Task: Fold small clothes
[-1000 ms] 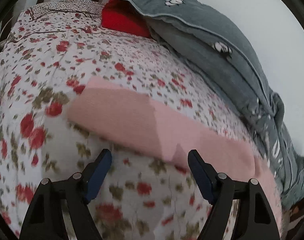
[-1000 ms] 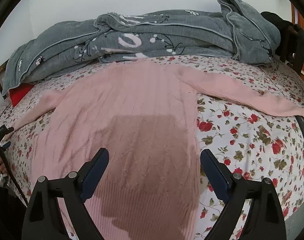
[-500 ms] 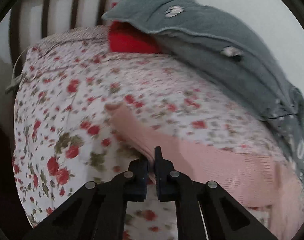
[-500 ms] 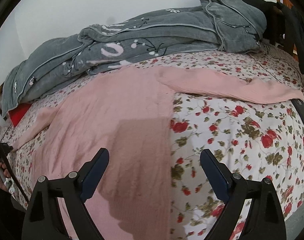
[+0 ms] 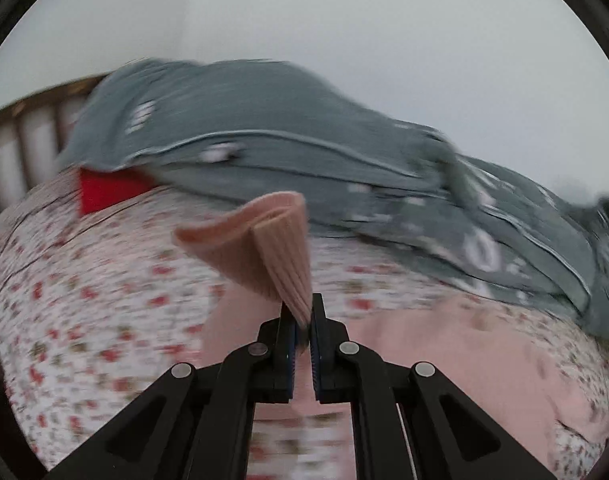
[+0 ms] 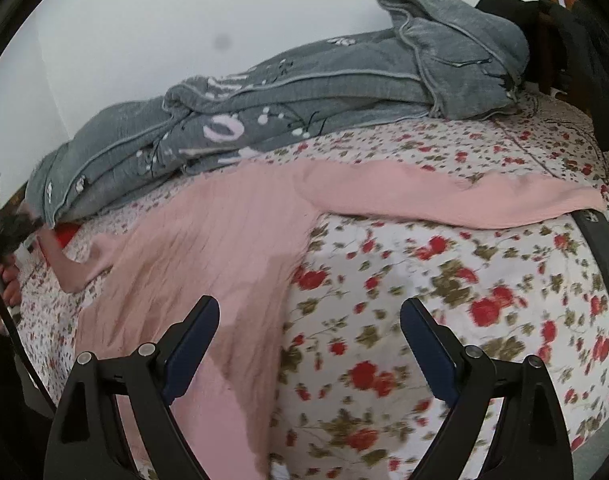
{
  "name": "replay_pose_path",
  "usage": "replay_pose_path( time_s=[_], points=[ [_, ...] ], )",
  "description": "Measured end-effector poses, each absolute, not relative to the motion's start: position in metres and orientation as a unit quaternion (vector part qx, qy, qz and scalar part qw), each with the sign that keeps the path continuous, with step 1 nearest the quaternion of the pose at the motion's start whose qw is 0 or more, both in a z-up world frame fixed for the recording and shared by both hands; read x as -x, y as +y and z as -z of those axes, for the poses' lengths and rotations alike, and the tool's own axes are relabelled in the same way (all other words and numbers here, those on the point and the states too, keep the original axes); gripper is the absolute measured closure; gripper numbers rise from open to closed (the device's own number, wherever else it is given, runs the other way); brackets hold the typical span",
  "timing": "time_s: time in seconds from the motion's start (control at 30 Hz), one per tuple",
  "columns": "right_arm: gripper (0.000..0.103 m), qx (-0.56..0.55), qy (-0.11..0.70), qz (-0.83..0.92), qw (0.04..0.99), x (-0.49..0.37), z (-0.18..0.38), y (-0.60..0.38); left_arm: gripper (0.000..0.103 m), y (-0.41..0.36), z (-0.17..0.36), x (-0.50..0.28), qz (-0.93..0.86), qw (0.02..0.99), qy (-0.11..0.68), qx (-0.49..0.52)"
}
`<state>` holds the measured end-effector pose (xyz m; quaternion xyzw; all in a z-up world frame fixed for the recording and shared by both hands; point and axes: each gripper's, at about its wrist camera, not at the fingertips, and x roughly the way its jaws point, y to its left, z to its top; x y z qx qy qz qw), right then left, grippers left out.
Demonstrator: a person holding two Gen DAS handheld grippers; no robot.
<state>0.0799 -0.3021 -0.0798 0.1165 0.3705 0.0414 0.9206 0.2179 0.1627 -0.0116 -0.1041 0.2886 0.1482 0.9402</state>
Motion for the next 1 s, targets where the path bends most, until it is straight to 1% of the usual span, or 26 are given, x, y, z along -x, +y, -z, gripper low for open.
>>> replay_pose_path(
  time_s=[0.17, 0.23, 0.37, 0.53, 0.67, 0.7, 0.73, 0.77, 0.83, 0.87, 1.0],
  points=[
    [0.012, -0.135, 0.363, -0.044, 0.921, -0.077, 0.084, -0.33, 0.096, 0.036, 0.01, -0.263, -0.066, 0.951, 0.3, 0.045],
    [0.012, -0.135, 0.365, -0.039, 0.92, -0.075, 0.087, -0.341, 0.096, -0.013, 0.02, -0.277, -0.033, 0.95, 0.31, 0.032],
    [0.012, -0.133, 0.374, -0.024, 0.918, -0.072, 0.097, -0.366, 0.096, -0.098, 0.056, -0.294, 0.032, 0.938, 0.344, 0.019],
    [0.012, -0.144, 0.381, -0.001, 0.913, -0.074, 0.108, -0.392, 0.096, -0.167, 0.115, -0.299, 0.075, 0.914, 0.399, -0.017],
    [0.012, -0.157, 0.38, -0.004, 0.912, -0.083, 0.112, -0.401, 0.093, -0.184, 0.136, -0.298, 0.119, 0.894, 0.431, -0.031],
    [0.012, -0.155, 0.38, -0.006, 0.912, -0.087, 0.111, -0.4, 0.086, -0.184, 0.136, -0.298, 0.13, 0.89, 0.437, -0.032],
    [0.012, -0.152, 0.38, -0.009, 0.913, -0.09, 0.111, -0.397, 0.075, -0.181, 0.134, -0.298, 0.143, 0.887, 0.439, -0.029],
    [0.012, -0.146, 0.378, -0.015, 0.914, -0.097, 0.109, -0.392, 0.068, -0.175, 0.129, -0.294, 0.151, 0.887, 0.435, -0.025],
    [0.012, -0.138, 0.375, -0.023, 0.916, -0.107, 0.105, -0.384, 0.036, -0.15, 0.115, -0.283, 0.141, 0.902, 0.408, -0.015],
    [0.012, -0.135, 0.372, -0.033, 0.918, -0.116, 0.102, -0.377, 0.032, -0.135, 0.108, -0.28, 0.127, 0.91, 0.394, -0.012],
    [0.012, -0.112, 0.368, -0.05, 0.922, -0.147, 0.095, -0.349, 0.028, -0.064, 0.093, -0.271, 0.065, 0.928, 0.368, -0.004]
  ],
)
